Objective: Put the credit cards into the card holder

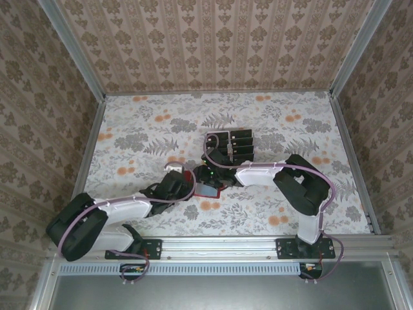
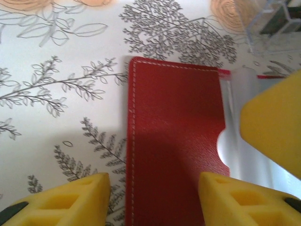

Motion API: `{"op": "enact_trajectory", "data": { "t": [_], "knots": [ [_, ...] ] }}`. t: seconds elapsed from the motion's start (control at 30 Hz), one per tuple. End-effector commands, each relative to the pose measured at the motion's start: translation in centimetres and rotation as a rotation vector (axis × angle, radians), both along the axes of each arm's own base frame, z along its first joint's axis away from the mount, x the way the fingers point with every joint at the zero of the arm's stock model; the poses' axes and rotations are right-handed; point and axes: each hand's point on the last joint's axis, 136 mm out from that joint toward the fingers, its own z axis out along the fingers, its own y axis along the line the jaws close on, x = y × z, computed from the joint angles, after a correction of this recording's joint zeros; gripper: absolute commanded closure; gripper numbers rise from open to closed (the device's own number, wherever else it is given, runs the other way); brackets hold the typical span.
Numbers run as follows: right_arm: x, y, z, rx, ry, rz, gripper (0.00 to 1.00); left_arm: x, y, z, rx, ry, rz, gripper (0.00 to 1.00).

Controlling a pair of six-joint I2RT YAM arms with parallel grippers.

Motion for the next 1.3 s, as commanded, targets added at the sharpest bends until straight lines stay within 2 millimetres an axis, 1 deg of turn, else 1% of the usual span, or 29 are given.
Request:
{"op": "enact_trajectory", "data": {
  "t": [0.0, 0.17, 0.33, 0.73, 0.93, 1.27],
  "knots": [
    [-1.2, -1.5, -2.6, -0.053, 0.072, -0.03, 0.42, -0.9, -0.6, 0.5, -0.041, -0.003, -0.057, 0.44],
    [-1.4, -1.7, -3.0, -0.061, 0.083, -0.032, 0.42, -1.2, -0.6, 1.3, -0.054, -0.033, -0.076, 0.41],
    [-1.5, -1.7, -3.2, -0.056, 0.085, -0.04, 0.42, -1.6, -0.6, 1.5, -0.037, -0.042, -0.101, 0.4],
    [-1.7, -2.0, -3.3, -0.053, 0.088, -0.045, 0.42, -2.0, -1.9, 2.3, -0.026, -0.088, -0.151, 0.37],
    [-1.7, -1.9, -3.3, -0.05, 0.09, -0.048, 0.42, -1.8, -2.2, 2.0, -0.016, -0.088, -0.15, 0.37],
    [-1.7, -1.8, -3.4, -0.045, 0.095, -0.046, 0.42, -1.0, -3.4, 1.6, -0.007, -0.092, -0.16, 0.37]
  ]
}}
